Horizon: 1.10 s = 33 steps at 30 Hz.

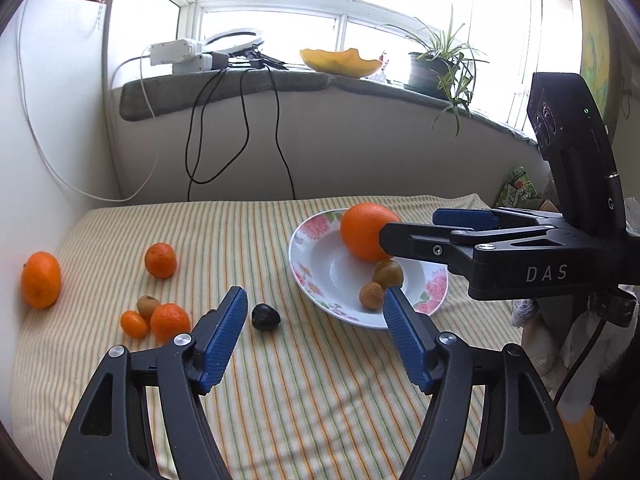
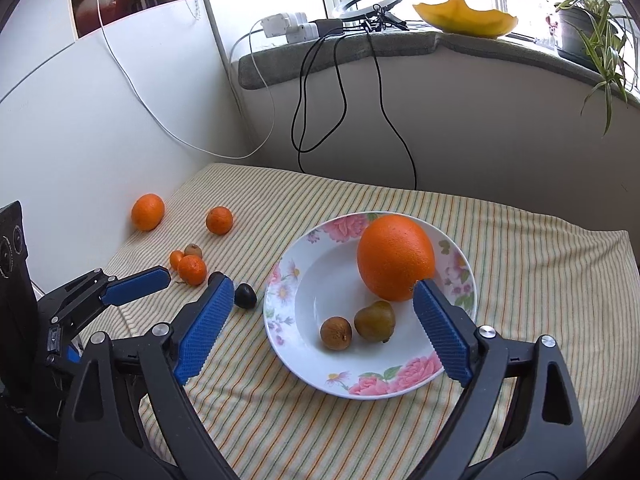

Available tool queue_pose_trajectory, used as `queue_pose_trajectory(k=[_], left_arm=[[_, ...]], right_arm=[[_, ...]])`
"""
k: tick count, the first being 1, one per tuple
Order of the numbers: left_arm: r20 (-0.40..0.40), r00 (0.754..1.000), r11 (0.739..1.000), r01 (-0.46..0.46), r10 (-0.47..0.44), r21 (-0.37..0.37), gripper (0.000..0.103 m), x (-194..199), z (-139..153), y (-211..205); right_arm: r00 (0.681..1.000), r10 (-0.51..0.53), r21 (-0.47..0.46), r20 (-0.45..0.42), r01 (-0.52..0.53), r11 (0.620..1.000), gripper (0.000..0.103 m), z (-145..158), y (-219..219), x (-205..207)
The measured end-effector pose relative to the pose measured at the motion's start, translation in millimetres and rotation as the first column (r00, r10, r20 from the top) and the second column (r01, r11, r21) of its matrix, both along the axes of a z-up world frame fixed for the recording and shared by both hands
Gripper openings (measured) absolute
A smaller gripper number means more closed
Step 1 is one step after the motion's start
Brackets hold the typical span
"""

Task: Organize fruits
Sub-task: 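Withdraw both tools from the bowl toward the tangerine by the wall, then close the right tool around the tangerine beside the wall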

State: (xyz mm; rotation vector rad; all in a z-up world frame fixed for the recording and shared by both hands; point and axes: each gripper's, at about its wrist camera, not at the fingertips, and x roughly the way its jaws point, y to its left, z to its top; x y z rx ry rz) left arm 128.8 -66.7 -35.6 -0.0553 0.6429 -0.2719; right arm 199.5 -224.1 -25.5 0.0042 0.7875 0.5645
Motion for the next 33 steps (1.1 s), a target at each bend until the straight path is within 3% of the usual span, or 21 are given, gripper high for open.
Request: queue_pose_trajectory(k=[7, 16, 25, 33], left_arm=[[0.022, 0.994, 0.995, -0.103, 0.103, 0.006, 0.071, -17, 1, 36], [0.012, 0.966, 0.965, -0.26, 0.26, -0.031, 0.071, -34, -7, 102], [-0.014, 0.907, 0.904, -0.421, 0.421, -0.068, 0.071, -40, -21, 166], [-0.038, 0.862, 0.855, -0.507, 0.506, -0.108, 0.071, -32, -33, 197]], right_arm=[[0.998, 0.064, 0.023, 0.0, -0.063, 0.998, 0.093, 10, 32, -2], [0.983, 0.183, 0.06, -0.007, -0.182, 0.982, 0.093, 21, 91, 6], [0.958, 0.283, 0.092, -0.043, -0.278, 0.956, 0.093, 17, 156, 21], [0.927, 0.365, 0.105, -0.079, -0.357, 0.928, 0.093, 13, 211, 36]])
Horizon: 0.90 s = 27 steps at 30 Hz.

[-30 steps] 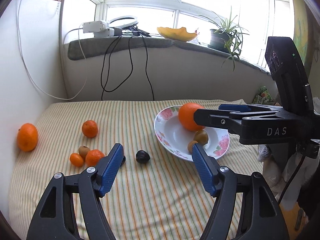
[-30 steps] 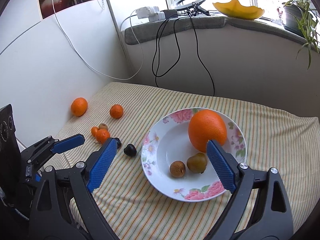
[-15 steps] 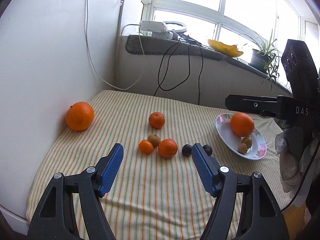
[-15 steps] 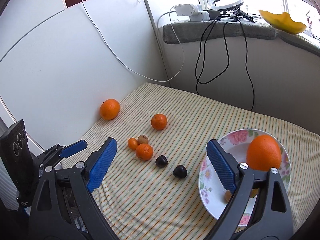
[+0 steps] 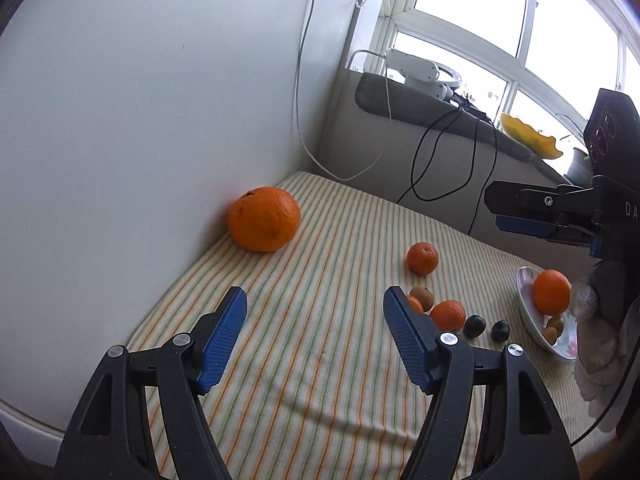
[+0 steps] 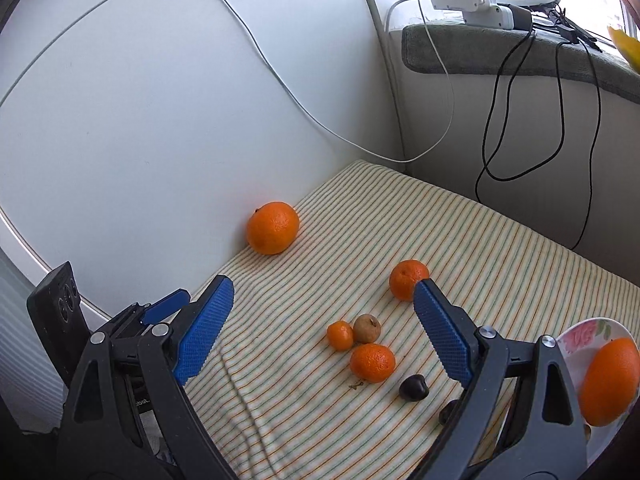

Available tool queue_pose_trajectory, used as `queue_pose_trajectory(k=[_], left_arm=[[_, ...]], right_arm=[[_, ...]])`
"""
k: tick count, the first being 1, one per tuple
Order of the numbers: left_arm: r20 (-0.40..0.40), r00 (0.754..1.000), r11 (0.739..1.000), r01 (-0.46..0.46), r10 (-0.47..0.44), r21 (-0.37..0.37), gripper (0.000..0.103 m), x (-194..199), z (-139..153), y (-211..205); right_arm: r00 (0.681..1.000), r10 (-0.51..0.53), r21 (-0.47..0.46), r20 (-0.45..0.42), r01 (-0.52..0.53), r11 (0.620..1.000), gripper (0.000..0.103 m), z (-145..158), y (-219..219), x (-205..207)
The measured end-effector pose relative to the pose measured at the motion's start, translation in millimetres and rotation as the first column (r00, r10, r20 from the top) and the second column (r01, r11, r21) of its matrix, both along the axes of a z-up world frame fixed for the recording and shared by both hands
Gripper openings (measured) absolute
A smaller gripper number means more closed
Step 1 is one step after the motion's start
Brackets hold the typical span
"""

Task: Organize fruits
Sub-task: 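Close the right tool around the tangerine beside the wall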

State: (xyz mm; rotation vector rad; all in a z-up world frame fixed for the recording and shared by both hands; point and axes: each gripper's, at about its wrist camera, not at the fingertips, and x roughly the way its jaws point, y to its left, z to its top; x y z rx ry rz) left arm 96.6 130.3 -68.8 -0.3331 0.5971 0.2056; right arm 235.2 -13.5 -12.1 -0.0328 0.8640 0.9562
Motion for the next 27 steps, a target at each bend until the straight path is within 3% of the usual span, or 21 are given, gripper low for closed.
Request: queue_pose_trajectory(k=[14, 19, 27], left_arm=[[-0.002, 0.995, 0.99, -0.102, 0.102, -0.094, 0.071, 37, -15, 32], [-0.005, 0.992, 0.982, -0.124, 0.125, -0.141, 0.071, 51, -22, 45], [-0.024, 0.991, 0.98, -0.133, 0.131, -0.145, 0.069, 67, -31, 50]], right_arm=[[0.985, 0.104, 0.006, -0.14, -0.105, 0.994, 0.093, -35, 102, 42], [0.973, 0.108, 0.004, -0.205, -0.109, 0.994, 0.082, -54, 128, 57], [0.955, 0.133, 0.008, -0.267, -0.136, 0.991, 0.073, -72, 160, 70]])
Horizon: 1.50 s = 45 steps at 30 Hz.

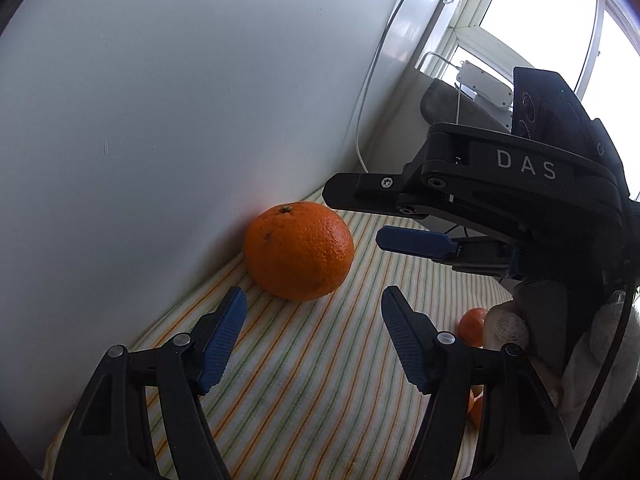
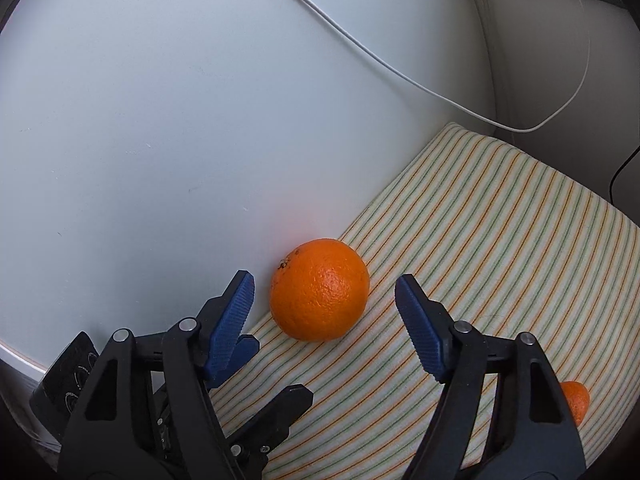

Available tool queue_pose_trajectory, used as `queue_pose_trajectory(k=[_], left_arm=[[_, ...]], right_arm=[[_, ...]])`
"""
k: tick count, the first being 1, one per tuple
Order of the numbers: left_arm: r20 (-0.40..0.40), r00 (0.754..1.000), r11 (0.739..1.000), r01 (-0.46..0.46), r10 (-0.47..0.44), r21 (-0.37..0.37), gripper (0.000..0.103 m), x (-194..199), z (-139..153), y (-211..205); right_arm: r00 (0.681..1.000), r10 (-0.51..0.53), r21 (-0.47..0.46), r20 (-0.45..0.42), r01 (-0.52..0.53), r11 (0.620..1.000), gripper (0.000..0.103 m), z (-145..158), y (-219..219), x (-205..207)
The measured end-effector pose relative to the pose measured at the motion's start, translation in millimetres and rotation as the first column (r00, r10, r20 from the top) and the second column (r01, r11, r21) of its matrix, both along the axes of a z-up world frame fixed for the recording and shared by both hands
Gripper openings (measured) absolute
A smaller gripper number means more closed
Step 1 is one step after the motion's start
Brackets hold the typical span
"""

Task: Organize fruits
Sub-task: 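Close the right tool around the tangerine beside the wall, then lift the tangerine off the cloth with the right tool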

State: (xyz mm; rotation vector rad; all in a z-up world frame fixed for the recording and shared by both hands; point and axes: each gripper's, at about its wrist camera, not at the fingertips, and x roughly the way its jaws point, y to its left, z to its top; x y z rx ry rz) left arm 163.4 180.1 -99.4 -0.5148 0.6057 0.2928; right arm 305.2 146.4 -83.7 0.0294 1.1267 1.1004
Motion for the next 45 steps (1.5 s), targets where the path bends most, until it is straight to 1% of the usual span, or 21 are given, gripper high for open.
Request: queue_pose_trajectory(k=[3, 6, 9, 13, 15, 19, 24, 28, 38, 45], left_arm=[[-0.002, 1.0, 1.0, -0.001, 0.001, 0.003, 0.068, 5, 1, 1], [-0.019, 1.0, 1.0, 0.003, -0.003, 0.0, 0.068, 10, -2, 1], [-0.036, 0.999, 1.0, 0.003, -0.003, -0.007, 0.063, 10, -6, 2], [-0.048, 0.999, 1.0, -0.005, 0.004, -0.029, 0.061, 15, -7, 6], [-0.055, 0.999, 1.0, -0.005, 0.003, -0.026, 0.061, 17, -7, 6], [-0.051, 0.999, 0.999, -0.008, 0.006, -0.031, 0.061, 16, -7, 7], [-0.046, 0.999, 0.999, -0.012, 0.01, -0.036, 0.061, 16, -7, 9], [-0.04, 0.999, 0.999, -0.018, 0.017, -0.037, 0.054, 15, -6, 12], [-0.031, 1.0, 1.0, 0.0, 0.0, -0.001, 0.055, 10, -1, 2], [-0.009, 1.0, 1.0, 0.007, -0.007, 0.007, 0.055, -2, 7, -6]], right_arm=[[1.0, 0.009, -0.017, 0.002, -0.009, 1.0, 0.071, -5, 11, 3], [0.999, 0.016, -0.014, -0.028, -0.016, 1.0, 0.069, -11, 16, 7], [0.999, 0.02, -0.022, -0.044, -0.021, 1.0, 0.064, -18, 22, 10], [0.998, 0.025, -0.023, -0.065, -0.026, 0.999, 0.062, -26, 29, 15], [0.997, 0.026, -0.023, -0.067, -0.027, 0.999, 0.061, -28, 31, 16], [0.996, 0.02, -0.019, -0.086, -0.021, 1.0, 0.059, -29, 27, 21], [0.997, 0.022, -0.024, -0.072, -0.024, 0.999, 0.058, -27, 23, 19], [0.997, 0.02, -0.024, -0.069, -0.022, 0.999, 0.058, -29, 20, 17], [0.998, 0.006, -0.014, -0.063, -0.007, 1.0, 0.057, -26, 4, 13], [0.999, 0.01, -0.007, -0.042, -0.01, 1.0, 0.057, -13, -10, 5]])
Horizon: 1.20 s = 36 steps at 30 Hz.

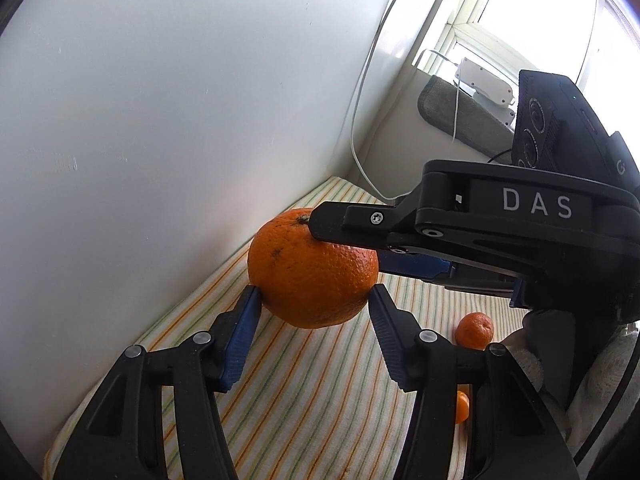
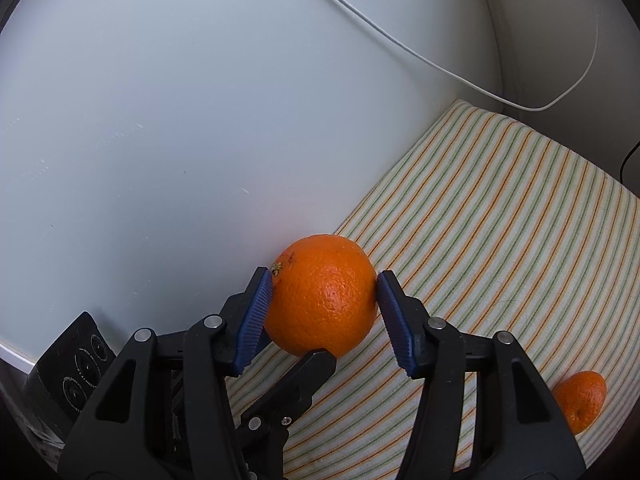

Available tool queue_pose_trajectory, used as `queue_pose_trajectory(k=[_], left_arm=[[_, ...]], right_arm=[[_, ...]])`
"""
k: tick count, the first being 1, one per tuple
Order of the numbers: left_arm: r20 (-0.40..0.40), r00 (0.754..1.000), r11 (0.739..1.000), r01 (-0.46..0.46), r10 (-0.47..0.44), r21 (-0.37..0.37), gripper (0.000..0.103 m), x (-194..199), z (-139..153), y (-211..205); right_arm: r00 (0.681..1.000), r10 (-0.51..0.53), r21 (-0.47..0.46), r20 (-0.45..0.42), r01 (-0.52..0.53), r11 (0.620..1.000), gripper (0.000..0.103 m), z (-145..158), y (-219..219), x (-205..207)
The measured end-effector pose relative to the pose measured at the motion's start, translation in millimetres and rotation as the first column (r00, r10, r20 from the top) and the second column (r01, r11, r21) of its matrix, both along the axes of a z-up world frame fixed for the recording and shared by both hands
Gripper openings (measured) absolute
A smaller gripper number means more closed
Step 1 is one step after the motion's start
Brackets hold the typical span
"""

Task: Organize fruits
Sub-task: 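Lift the tangerine off the cloth with the right tool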

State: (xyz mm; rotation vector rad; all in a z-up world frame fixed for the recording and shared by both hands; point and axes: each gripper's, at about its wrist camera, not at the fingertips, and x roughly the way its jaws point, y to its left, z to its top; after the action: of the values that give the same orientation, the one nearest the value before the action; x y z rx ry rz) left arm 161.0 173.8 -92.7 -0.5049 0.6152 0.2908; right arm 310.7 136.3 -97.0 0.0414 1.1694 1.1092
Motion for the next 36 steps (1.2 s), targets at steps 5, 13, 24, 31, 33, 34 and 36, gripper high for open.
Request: queue_pose_trajectory(k=[5, 13, 24, 31, 33, 34, 36], left_arm=[[0.014, 1.0, 1.0, 0.007, -0.007, 0.013, 0.055, -8, 9, -9], [0.034, 0.999, 0.999, 0.038, -0.039, 0.031, 0.055, -18, 23, -29], [0.061, 0.992, 0.993, 0.109, -0.112, 0.046, 0.055, -27, 42, -73], [0.074, 0.983, 0.984, 0.167, -0.171, 0.056, 0.055, -22, 51, -106], [0.074, 0.978, 0.98, 0.189, -0.193, 0.059, 0.055, -22, 51, -116], [0.074, 0.976, 0.978, 0.2, -0.204, 0.06, 0.055, -21, 52, -121], [0.074, 0.971, 0.973, 0.222, -0.227, 0.065, 0.055, -19, 53, -132]], right_arm=[[1.0, -0.006, 0.012, 0.01, 0.006, 1.0, 0.057, 11, -11, -6], [0.999, -0.034, 0.03, 0.025, 0.033, 0.999, 0.057, 28, -37, -13], [0.995, -0.095, 0.051, 0.044, 0.093, 0.994, 0.057, 53, -99, -26], [0.987, -0.148, 0.066, 0.056, 0.144, 0.987, 0.057, 68, -148, -44], [0.984, -0.167, 0.067, 0.058, 0.163, 0.984, 0.057, 73, -162, -49], [0.982, -0.178, 0.068, 0.058, 0.174, 0.982, 0.057, 74, -170, -50], [0.978, -0.199, 0.073, 0.056, 0.195, 0.978, 0.057, 79, -186, -54]])
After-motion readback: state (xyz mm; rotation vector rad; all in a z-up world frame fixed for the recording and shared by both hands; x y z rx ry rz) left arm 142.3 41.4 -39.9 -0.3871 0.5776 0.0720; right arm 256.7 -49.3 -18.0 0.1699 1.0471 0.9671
